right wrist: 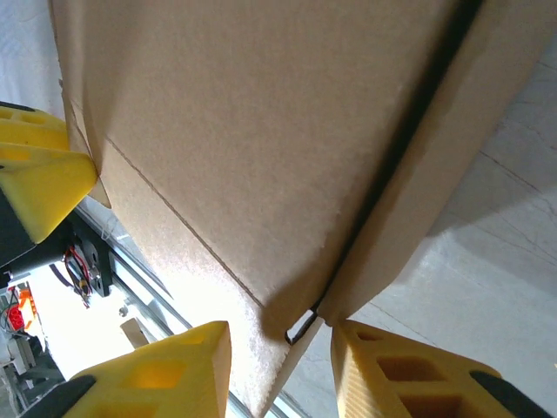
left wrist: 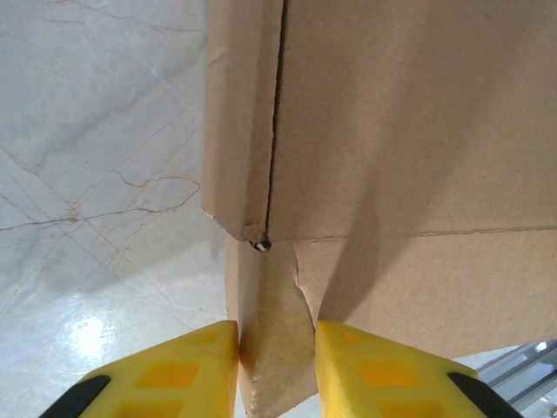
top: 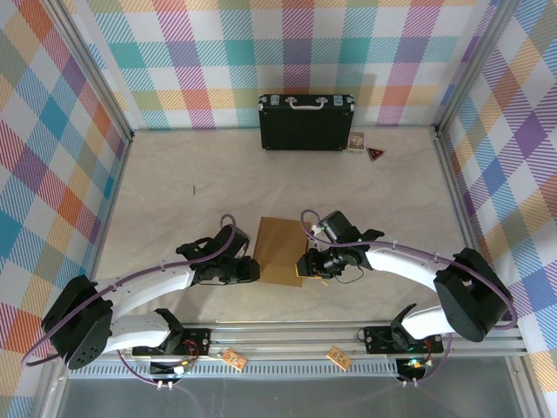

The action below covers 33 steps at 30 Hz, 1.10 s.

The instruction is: Fold the paper box

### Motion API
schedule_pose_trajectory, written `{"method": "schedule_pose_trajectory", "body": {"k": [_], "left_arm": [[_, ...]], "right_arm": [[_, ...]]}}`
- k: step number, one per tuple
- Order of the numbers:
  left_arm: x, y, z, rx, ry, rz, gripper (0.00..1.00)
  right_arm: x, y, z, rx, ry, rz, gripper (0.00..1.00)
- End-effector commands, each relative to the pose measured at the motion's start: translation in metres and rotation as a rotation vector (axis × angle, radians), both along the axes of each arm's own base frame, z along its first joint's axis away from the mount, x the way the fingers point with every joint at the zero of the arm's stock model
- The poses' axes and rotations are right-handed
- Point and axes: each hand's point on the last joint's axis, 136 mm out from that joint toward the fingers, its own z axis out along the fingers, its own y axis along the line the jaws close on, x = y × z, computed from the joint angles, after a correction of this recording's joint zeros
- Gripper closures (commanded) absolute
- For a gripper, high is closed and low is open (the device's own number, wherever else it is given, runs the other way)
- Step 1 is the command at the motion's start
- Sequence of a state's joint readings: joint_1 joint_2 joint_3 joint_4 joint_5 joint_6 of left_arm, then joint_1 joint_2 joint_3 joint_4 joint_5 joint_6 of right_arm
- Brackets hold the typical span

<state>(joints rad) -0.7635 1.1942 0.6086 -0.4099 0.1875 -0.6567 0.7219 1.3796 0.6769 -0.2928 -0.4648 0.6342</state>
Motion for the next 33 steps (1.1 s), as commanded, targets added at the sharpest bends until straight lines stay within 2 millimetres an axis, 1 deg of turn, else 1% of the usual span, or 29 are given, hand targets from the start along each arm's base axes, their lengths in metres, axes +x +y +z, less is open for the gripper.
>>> {"method": "schedule_pose_trajectory", "body": {"k": [1,5,9,13,18,22,26,33], "left_arm": [[-0.004,0.005,-0.002,0.047,0.002,-0.023,0.71],[-0.003,0.002,0.003,0.029,-0.009,-0.025,0.69],[-0.001,-0.003,0.012,-0.005,-0.027,-0.035,0.64],[0.002,-0.002,0.018,0.001,-0.047,-0.035,0.63],[0.005,0.001,0.019,0.027,-0.058,-0.031,0.63],[0.007,-0.001,0.019,0.026,-0.057,-0.035,0.63],[0.006,-0.007,0.018,-0.002,-0.049,-0.038,0.65],[0.004,-0.007,0.008,0.003,-0.030,-0.040,0.68]], "right_arm": [[0.001,0.001,0.004,-0.001,-0.015,0.019,0.64],[0.001,0.001,0.005,-0.002,-0.014,0.020,0.64],[0.002,0.000,0.006,-0.009,-0.019,0.021,0.64],[0.005,-0.003,0.009,-0.036,-0.041,0.021,0.58],[0.012,-0.010,0.013,-0.084,-0.085,0.012,0.53],[0.011,-0.007,0.012,-0.072,-0.072,0.018,0.54],[0.007,-0.001,0.011,-0.031,-0.039,0.019,0.58],[0.004,0.003,0.002,-0.015,-0.001,0.024,0.60]]}}
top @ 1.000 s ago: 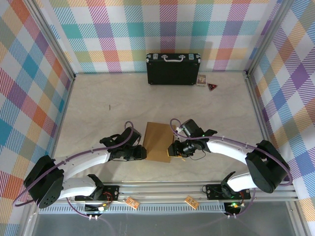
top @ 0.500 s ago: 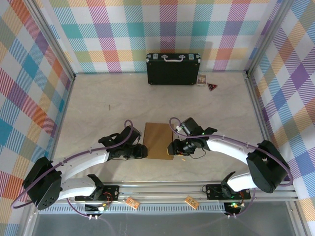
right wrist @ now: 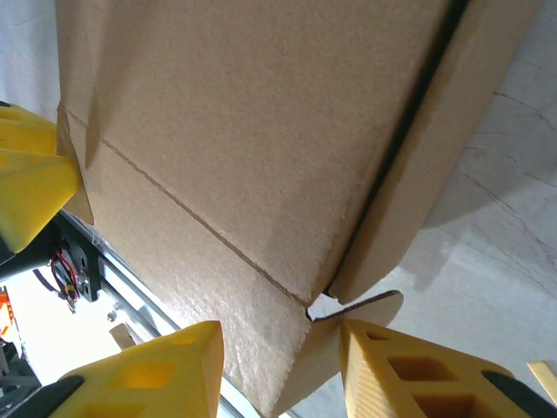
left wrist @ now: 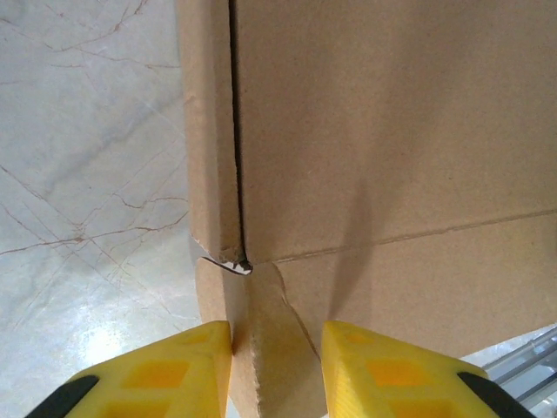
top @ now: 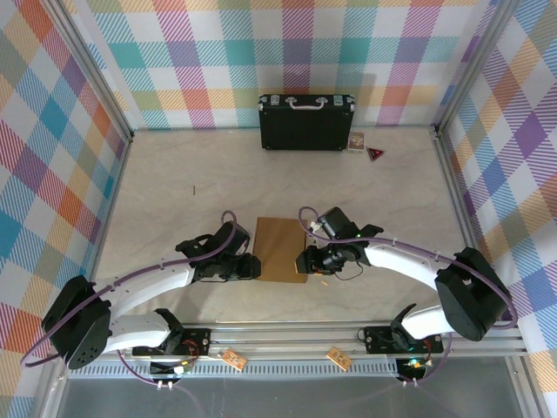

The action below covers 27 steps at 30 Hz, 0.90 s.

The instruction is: Fold the paper box

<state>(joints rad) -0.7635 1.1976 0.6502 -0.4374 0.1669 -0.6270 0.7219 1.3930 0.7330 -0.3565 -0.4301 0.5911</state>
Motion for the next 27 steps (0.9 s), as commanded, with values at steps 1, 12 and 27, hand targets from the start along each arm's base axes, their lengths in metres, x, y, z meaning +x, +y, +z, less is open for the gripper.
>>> {"method": "schedule_pose_trajectory", "body": {"k": [1,12,27], "left_arm": [[-0.003,-0.005,-0.003,-0.009,0.005,-0.025,0.68],[-0.001,-0.003,-0.007,0.016,0.000,-0.028,0.69],[0.000,0.002,-0.010,0.045,-0.007,-0.030,0.69]], "right_arm": [[-0.004,0.004,-0.003,0.022,0.034,0.009,0.61],[-0.005,0.005,-0.010,0.013,0.047,0.015,0.62],[0.011,-0.015,-0.008,-0.147,-0.072,0.049,0.54]]}}
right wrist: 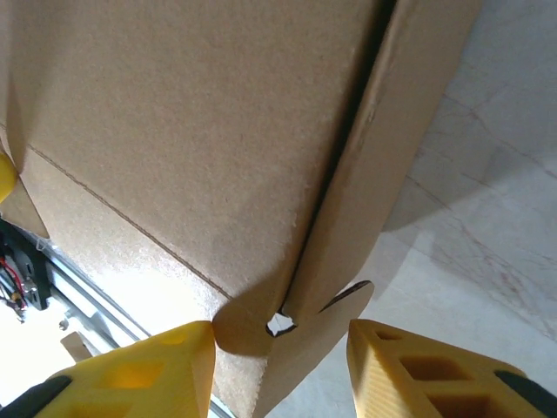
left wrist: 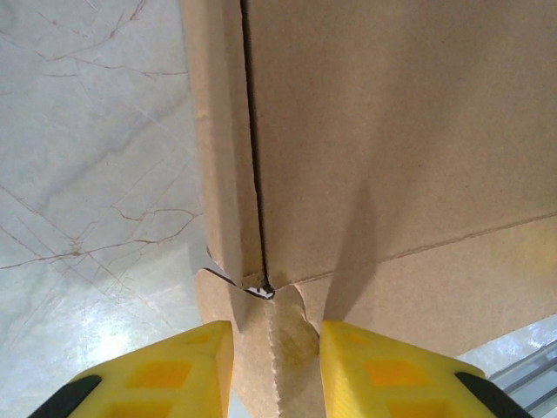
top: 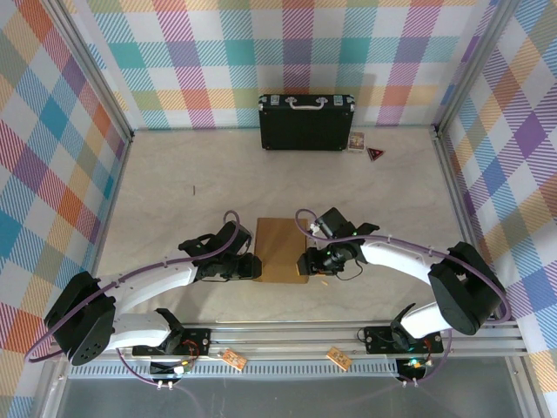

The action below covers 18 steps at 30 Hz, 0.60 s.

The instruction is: Fold the paper box

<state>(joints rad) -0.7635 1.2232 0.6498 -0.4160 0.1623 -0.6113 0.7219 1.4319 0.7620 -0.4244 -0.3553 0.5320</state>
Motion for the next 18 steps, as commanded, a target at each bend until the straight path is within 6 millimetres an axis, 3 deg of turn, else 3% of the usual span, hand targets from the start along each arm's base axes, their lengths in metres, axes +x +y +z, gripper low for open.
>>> {"method": "schedule_pose_trajectory", "body": {"k": [1,6,13,18], "left_arm": [[-0.003,0.004,-0.006,0.037,-0.001,-0.019,0.69],[-0.003,0.004,-0.006,0.037,-0.003,-0.017,0.69],[-0.002,0.001,-0.005,0.027,0.002,-0.019,0.71],[-0.002,0.001,-0.006,0.033,0.006,-0.019,0.71]], "right_arm": [[0.008,-0.004,0.010,-0.049,-0.064,0.044,0.53],[0.019,-0.001,0.029,-0.048,-0.127,0.064,0.49],[0.030,0.005,0.038,-0.051,-0.150,0.080,0.47],[0.054,0.011,0.052,-0.062,-0.201,0.101,0.44]]}}
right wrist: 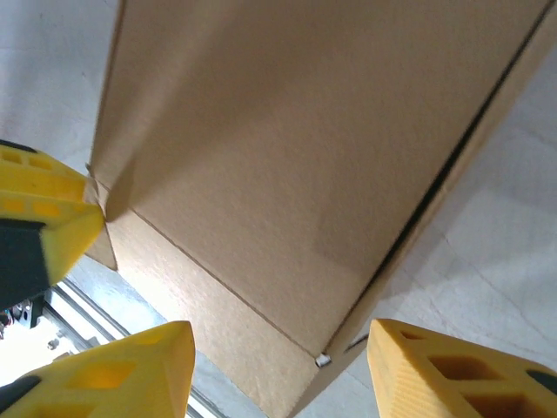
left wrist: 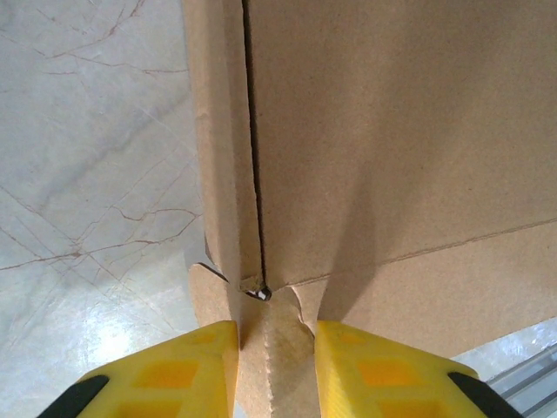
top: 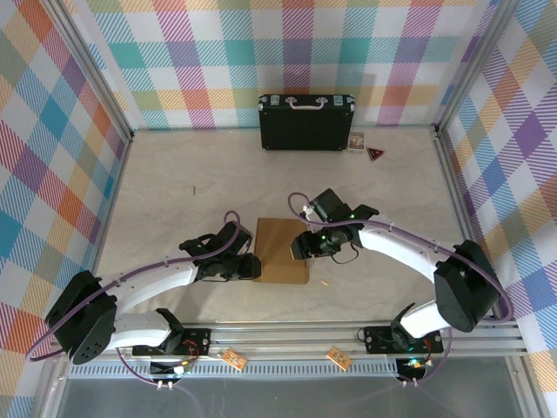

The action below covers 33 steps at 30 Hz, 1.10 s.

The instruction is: Fold the paper box

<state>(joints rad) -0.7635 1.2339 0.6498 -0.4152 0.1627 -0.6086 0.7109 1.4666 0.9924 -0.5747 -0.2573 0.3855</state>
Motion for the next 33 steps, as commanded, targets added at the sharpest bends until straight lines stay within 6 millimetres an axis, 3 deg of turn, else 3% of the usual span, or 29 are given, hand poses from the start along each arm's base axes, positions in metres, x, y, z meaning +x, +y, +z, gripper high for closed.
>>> {"method": "schedule_pose_trajectory", "body": {"k": [1,9,15,19,25,33], "left_arm": [[-0.002,0.000,-0.004,0.024,-0.001,-0.016,0.71],[-0.002,-0.003,-0.001,0.001,0.008,-0.013,0.72],[-0.004,-0.001,0.004,0.001,0.006,-0.008,0.72],[-0.005,0.002,0.007,0.003,0.000,0.002,0.67],[-0.005,0.003,0.011,-0.003,-0.005,0.008,0.64],[-0.008,-0.002,0.005,-0.026,0.018,0.000,0.64]], "right_arm": [[0.018,0.003,0.009,-0.017,-0.030,0.027,0.44],[0.062,0.017,0.011,-0.051,-0.059,0.030,0.45],[0.080,0.012,-0.005,-0.137,-0.051,0.016,0.39],[0.079,0.007,-0.015,-0.154,-0.022,-0.004,0.38],[0.053,-0.006,-0.007,-0.127,0.012,-0.035,0.37],[-0.025,-0.017,-0.007,0.040,0.196,-0.034,0.41]]}}
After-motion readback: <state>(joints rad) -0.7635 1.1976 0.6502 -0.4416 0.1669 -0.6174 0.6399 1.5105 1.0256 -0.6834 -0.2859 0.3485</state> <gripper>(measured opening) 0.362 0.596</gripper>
